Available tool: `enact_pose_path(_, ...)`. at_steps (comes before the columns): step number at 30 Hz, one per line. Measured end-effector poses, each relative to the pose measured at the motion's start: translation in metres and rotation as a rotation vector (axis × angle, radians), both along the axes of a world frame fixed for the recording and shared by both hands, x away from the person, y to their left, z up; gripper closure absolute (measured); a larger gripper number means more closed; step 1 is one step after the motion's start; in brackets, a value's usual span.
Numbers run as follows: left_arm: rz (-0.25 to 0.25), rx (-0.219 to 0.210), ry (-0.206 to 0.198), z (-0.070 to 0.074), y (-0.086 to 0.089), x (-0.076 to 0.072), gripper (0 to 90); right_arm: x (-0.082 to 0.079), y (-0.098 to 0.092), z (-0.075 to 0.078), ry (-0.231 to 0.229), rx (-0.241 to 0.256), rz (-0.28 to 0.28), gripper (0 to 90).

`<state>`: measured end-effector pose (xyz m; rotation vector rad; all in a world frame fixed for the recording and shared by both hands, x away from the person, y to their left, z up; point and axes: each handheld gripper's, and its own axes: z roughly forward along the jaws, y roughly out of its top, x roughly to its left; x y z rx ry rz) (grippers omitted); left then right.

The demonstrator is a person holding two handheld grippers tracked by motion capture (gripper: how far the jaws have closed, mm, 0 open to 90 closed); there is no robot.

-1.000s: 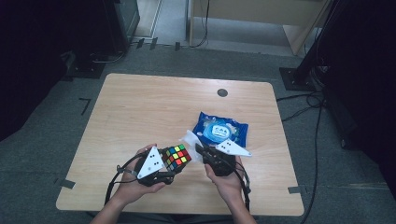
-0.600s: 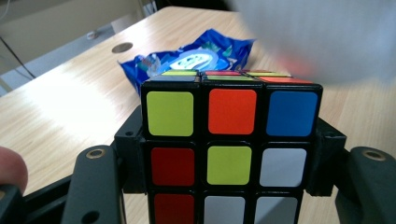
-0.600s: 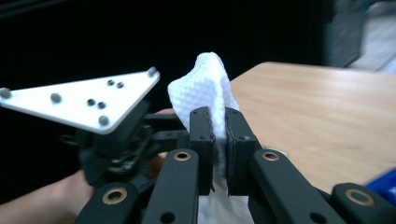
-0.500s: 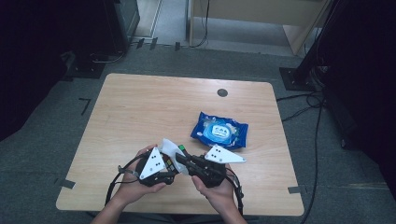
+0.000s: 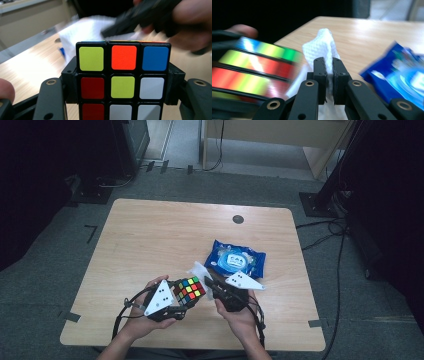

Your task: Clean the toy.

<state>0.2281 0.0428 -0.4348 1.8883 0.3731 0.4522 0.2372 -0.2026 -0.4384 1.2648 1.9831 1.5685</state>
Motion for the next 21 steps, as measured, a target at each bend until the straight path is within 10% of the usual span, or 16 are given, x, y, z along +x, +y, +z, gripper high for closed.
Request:
enact_pose_path(15, 0.065, -0.096, 0.064, 0.001, 0.025, 0.016, 34.3, 0.019, -0.009, -0.043, 0.145, -0.113, -0.05, 83.4)
enact_pose_path(21, 0.073, -0.115, 0.077, 0.002, 0.03, 0.019, 34.4, 0.022, -0.013, -0.049, 0.139, -0.106, -0.058, 58.2)
